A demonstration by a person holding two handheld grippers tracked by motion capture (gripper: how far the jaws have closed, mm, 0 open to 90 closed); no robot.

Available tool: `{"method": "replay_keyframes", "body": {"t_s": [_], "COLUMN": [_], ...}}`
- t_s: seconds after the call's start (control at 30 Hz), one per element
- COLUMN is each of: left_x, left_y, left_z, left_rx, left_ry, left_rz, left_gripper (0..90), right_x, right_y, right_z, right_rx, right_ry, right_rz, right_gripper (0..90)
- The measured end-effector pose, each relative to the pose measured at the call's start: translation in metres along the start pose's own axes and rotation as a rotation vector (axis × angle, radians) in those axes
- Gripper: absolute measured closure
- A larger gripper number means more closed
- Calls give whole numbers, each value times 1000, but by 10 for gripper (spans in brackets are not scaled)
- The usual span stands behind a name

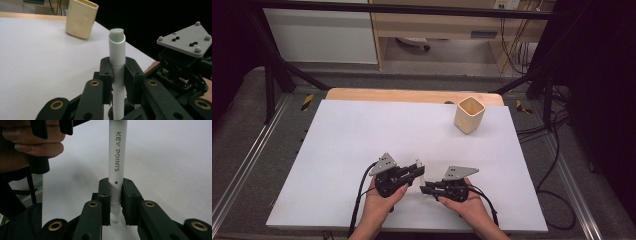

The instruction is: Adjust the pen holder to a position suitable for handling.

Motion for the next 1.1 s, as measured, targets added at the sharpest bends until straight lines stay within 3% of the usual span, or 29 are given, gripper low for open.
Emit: {"method": "replay_keyframes", "body": {"t_s": [0.37, 0.57, 0.63, 0.83, 1.1], "left_x": [0, 1, 2, 8, 14], "left_y": [-1, -2, -4, -11, -20], "left_z": [-1, 1, 2, 12, 20], "left_rx": [-1, 7, 18, 86, 149], "left_ry": [12, 19, 28, 65, 106], "left_rz": [9, 6, 4, -21, -42], "left_gripper": [787, 787, 788, 787, 787], "right_x": [1, 2, 3, 5, 8], "right_y": [-1, -2, -2, -4, -12], "right_z": [-1, -2, -3, -11, -22], "right_rx": [-7, -17, -26, -88, -184], "right_ry": [-3, -10, -9, 1, -14], "right_rz": [-6, -7, -9, 4, 11], "right_gripper": [761, 683, 633, 365, 149]}}
Point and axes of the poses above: each handheld gripper's, and its own axes: y roughly forward along the jaws, x roughly out of its top, z roughly to its left, the point moved 10 cm from there along y, roughly forward along the jaws, and after that the axes turned 1 degree about -y, right-handed, at the moved point
